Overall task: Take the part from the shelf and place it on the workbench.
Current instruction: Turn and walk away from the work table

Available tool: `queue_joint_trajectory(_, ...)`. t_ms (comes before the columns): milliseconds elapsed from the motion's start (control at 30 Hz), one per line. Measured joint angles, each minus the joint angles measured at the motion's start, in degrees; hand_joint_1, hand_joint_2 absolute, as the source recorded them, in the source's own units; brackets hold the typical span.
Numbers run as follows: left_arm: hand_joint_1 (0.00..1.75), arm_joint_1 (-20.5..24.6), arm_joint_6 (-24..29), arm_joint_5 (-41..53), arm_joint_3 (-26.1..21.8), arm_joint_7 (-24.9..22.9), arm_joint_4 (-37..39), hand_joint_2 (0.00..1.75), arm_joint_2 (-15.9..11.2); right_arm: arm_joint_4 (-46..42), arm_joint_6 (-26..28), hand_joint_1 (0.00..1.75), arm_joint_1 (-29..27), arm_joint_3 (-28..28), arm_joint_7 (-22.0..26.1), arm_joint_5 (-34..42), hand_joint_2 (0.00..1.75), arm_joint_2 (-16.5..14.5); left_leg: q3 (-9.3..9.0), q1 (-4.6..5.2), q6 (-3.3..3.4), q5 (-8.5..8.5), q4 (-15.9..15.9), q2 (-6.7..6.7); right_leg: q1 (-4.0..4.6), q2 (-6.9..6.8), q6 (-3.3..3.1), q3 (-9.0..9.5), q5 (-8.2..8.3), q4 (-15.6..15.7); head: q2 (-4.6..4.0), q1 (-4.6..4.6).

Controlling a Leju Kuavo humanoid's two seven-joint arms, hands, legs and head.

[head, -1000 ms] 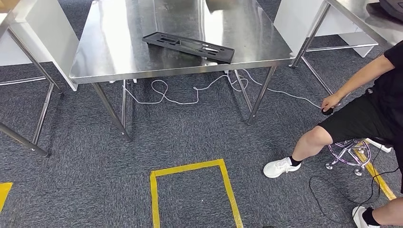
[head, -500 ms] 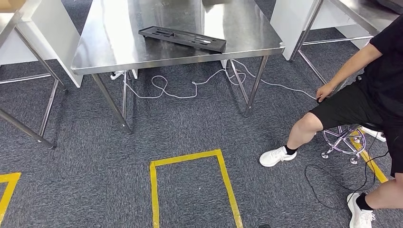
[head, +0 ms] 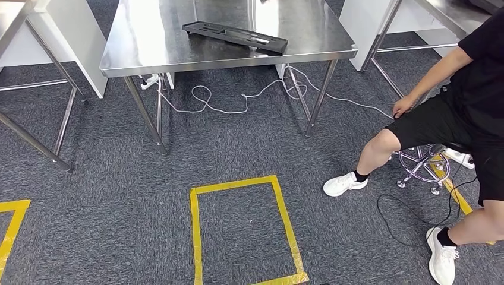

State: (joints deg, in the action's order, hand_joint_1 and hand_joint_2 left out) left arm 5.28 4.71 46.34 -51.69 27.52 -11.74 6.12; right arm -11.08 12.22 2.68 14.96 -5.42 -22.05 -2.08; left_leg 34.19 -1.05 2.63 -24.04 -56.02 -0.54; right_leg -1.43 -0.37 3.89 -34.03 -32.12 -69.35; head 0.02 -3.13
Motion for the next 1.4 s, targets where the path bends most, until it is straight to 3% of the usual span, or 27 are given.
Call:
queue_joint_trajectory(33,0.0,0.0,0.0,0.0,0.0,0.0,0.0,0.0,0.0,0.0,0.0,0.0,0.1,-0.1,0.0,-0.2,0.0,0.0,0.67,-0.01,-0.32,0.48,-0.2,0.01,-0.22,0.02,0.42,3.14,0.92,4.3,0.0,-0.01)
queue_joint_trajectory(100,0.0,0.1,-0.1,0.0,0.0,0.0,0.0,0.0,0.0,0.0,0.0,0.0,0.2,-0.3,0.0,-0.4,0.0,0.0,1.67,0.18,-1.09,1.39,-0.8,0.02,-0.09,0.31,0.18,8.16,1.11,12.1,0.0,0.01)
queue_joint_trajectory(133,0.0,0.1,-0.1,0.0,0.0,0.0,0.0,0.0,0.0,0.0,0.0,0.0,0.3,-0.3,0.0,-0.5,0.0,0.0,1.91,0.31,-1.42,1.83,-0.9,0.02,0.1,0.46,-0.26,9.1,0.78,14.0,0.0,0.06)
queue_joint_trajectory(167,0.0,0.1,-0.1,0.0,0.0,0.0,0.0,0.0,0.0,0.0,0.0,0.0,0.3,-0.3,0.0,-0.5,0.0,0.0,2.05,0.38,-1.71,2.28,-1.0,0.04,0.37,0.58,-0.72,9.07,0.72,14.5,0.0,0.14)
queue_joint_trajectory(233,0.0,0.0,-0.1,0.0,0.0,0.0,0.0,0.0,-0.1,0.1,0.0,0.0,0.2,-0.4,0.0,-0.5,0.0,-0.1,2.51,0.15,-2.2,2.07,-1.4,0.09,-0.03,0.42,-1.89,8.08,1.43,14.1,0.0,0.3)
queue_joint_trajectory(267,0.0,-0.1,-0.1,0.0,0.0,0.0,0.0,0.0,-0.1,0.1,0.0,0.0,0.2,-0.5,0.0,-0.5,0.0,-0.1,2.99,-0.01,-2.43,0.43,-2.5,0.12,-0.21,0.3,-2.69,7.54,1.96,14.0,0.0,0.34)
queue_joint_trajectory(333,0.0,-0.2,-0.1,0.0,0.0,0.0,0.0,0.0,-0.2,0.2,0.0,0.0,0.2,-0.6,0.0,-0.5,0.0,-0.1,4.47,-0.18,-2.8,-5.5,-8.0,0.18,-0.13,0.06,-4.05,6.27,3.16,14.0,0.0,0.41)
queue_joint_trajectory(367,0.0,-0.2,-0.1,0.0,0.0,0.0,0.0,0.0,-0.2,0.2,0.0,0.0,0.2,-0.6,0.0,-0.5,0.0,-0.2,5.19,-0.2,-2.93,-8.4,-11.9,0.22,0.06,-0.04,-4.44,5.63,3.79,13.9,0.0,0.4)
queue_joint_trajectory(400,0.0,-0.2,-0.1,0.0,0.0,0.0,0.0,0.0,-0.2,0.2,0.0,0.0,0.1,-0.7,0.0,-0.6,0.0,-0.2,5.58,-0.2,-3.02,-10.1,-15.3,0.27,0.26,-0.11,-4.56,4.96,4.39,13.9,0.0,0.41)
queue_joint_trajectory(433,0.0,-0.2,-0.1,0.0,0.0,0.0,0.0,0.0,-0.2,0.2,0.0,0.0,0.1,-0.7,0.0,-0.6,0.0,-0.2,5.38,-0.2,-3.03,-10.42,-17.5,0.32,0.4,-0.16,-4.57,4.25,4.96,13.7,0.0,0.4)
queue_joint_trajectory(500,0.0,-0.2,-0.1,0.0,0.0,0.1,0.0,0.0,-0.3,0.2,0.1,0.0,0.1,-0.7,0.0,-0.7,0.0,-0.2,2.25,-0.2,-2.79,-8.05,-16.0,0.38,0.53,-0.17,-4.34,2.63,5.93,13.2,0.0,0.42)
queue_joint_trajectory(567,0.0,-0.2,-0.1,0.0,0.0,0.1,0.0,0.0,-0.3,0.2,0.2,0.0,0.1,-0.7,0.0,-0.9,0.0,-0.2,-3.77,-0.12,-2.27,-6.17,-8.2,0.5,0.65,-0.15,-3.84,1.31,6.63,12.5,0.0,0.43)
queue_joint_trajectory(633,0.0,-0.1,-0.1,0.0,0.0,0.3,0.0,0.0,-0.3,0.2,0.2,0.0,0.2,-0.7,0.1,-1.1,0.0,-0.2,-7.77,0.16,-1.79,-6.64,-1.9,0.66,0.8,-0.21,-3.07,0.56,7.42,12.2,0.0,0.37)
queue_joint_trajectory(667,0.0,-0.1,-0.1,0.0,0.0,0.3,0.0,0.0,-0.3,0.2,0.3,0.0,0.2,-0.7,0.1,-1.1,0.0,-0.2,-8.23,0.39,-1.57,-6.95,-0.6,0.7,0.82,-0.27,-2.64,0.28,7.91,12.2,0.0,0.34)
queue_joint_trajectory(733,0.0,-0.1,-0.1,0.0,0.0,0.4,0.0,0.0,-0.2,0.2,0.3,0.0,0.2,-0.7,0.1,-1.2,0.0,-0.2,-7.36,0.58,-0.77,-6.2,0.0,0.51,0.84,-0.29,-1.85,-0.23,8.48,12.1,0.0,0.33)
queue_joint_trajectory(767,0.0,-0.1,-0.1,0.0,0.0,0.4,0.0,0.0,-0.2,0.3,0.3,0.0,0.2,-0.7,0.1,-1.2,0.0,-0.1,-6.73,0.56,-0.16,-5.49,0.2,0.36,0.88,-0.24,-1.82,-0.77,7.61,11.3,0.0,0.29)
queue_joint_trajectory(833,0.0,-0.1,-0.1,0.0,0.0,0.4,0.0,0.0,-0.1,0.3,0.2,0.0,0.1,-0.7,0.1,-1.2,0.0,-0.1,-5.27,0.47,0.76,-3.91,0.6,0.02,0.81,-0.05,-2.51,-2.58,3.1,6.5,0.0,0.16)
queue_joint_trajectory(900,0.0,-0.1,-0.2,0.0,0.0,0.5,0.0,0.0,-0.2,0.3,0.2,0.0,0.1,-0.7,0.1,-1.2,0.0,-0.1,-3.49,0.58,0.97,-2.62,0.6,-0.06,0.72,0.07,-2.9,-4.34,-1.38,-0.7,0.0,0.04)
queue_joint_trajectory(933,0.0,-0.1,-0.3,0.1,0.0,0.7,0.0,0.0,-0.2,0.3,0.1,0.0,0.1,-0.7,0.1,-1.2,0.0,0.0,-2.56,0.61,0.9,-1.96,0.5,-0.13,0.68,0.08,-2.53,-4.45,-1.95,-3.3,0.0,0.03)
queue_joint_trajectory(967,0.0,-0.1,-0.4,0.2,0.0,1.0,0.0,0.0,-0.1,0.3,0.1,0.0,0.1,-0.7,0.1,-1.3,0.0,0.0,-1.63,0.61,0.76,-1.32,0.5,-0.19,0.67,0.08,-1.89,-3.71,-1.29,-4.2,0.0,0.03)
queue_joint_trajectory(1000,0.0,-0.1,-0.5,0.3,0.0,1.3,0.0,0.0,-0.1,0.3,0.1,0.0,0.1,-0.7,0.1,-1.4,0.0,0.0,-0.76,0.6,0.58,-0.64,0.5,-0.24,0.66,0.08,-1.2,-2.01,0.12,-3.2,0.0,0.02)
queue_joint_trajectory(1067,0.0,-0.1,-0.4,0.6,0.1,1.7,0.0,0.0,0.0,0.3,0.0,0.0,0.2,-0.7,0.1,-1.5,0.0,0.1,0.49,0.64,0.1,0.56,0.2,-0.28,0.57,0.08,-0.55,4.01,2.21,3.8,0.0,0.02)
queue_joint_trajectory(1133,0.0,0.0,-0.2,0.8,0.2,1.9,0.0,0.0,0.0,0.3,0.0,0.0,0.4,-0.7,0.1,-1.5,0.0,0.1,1.11,0.83,-0.56,1.54,-0.2,-0.28,0.88,0.16,-1.39,9.55,1.07,12.4,0.0,0.02)
queue_joint_trajectory(1167,0.0,0.0,-0.1,0.9,0.2,1.9,-0.1,0.0,0.0,0.4,0.0,0.0,0.4,-0.7,0.2,-1.6,0.0,0.1,1.32,0.9,-0.87,1.97,-0.3,-0.29,1.09,0.19,-1.9,10.72,0.33,14.6,0.0,0.07)
queue_joint_trajectory(1233,0.0,0.0,0.3,0.9,0.3,1.9,-0.1,0.0,-0.1,0.4,0.0,0.0,0.3,-0.7,0.3,-1.6,0.0,0.1,1.53,0.76,-1.46,2.47,-0.6,-0.24,0.93,0.1,-2.76,10.73,0.21,15.5,0.0,0.17)
queue_joint_trajectory(1300,0.0,-0.1,0.6,0.9,0.3,1.8,0.0,0.0,-0.1,0.4,0.0,0.0,0.2,-0.7,0.6,-1.6,0.0,0.2,2.43,0.43,-2.03,-0.03,-2.9,-0.05,0.49,-0.12,-3.94,10.22,0.93,15.5,0.0,0.23)
queue_joint_trajectory(1400,0.0,-0.1,0.7,1.0,0.3,1.4,0.0,0.0,-0.1,0.4,0.0,0.0,0.1,-0.7,1.0,-1.7,0.0,0.3,5.74,0.24,-2.73,-7.42,-13.4,0.12,0.71,-0.35,-5.06,8.93,2.05,15.4,0.0,0.29)
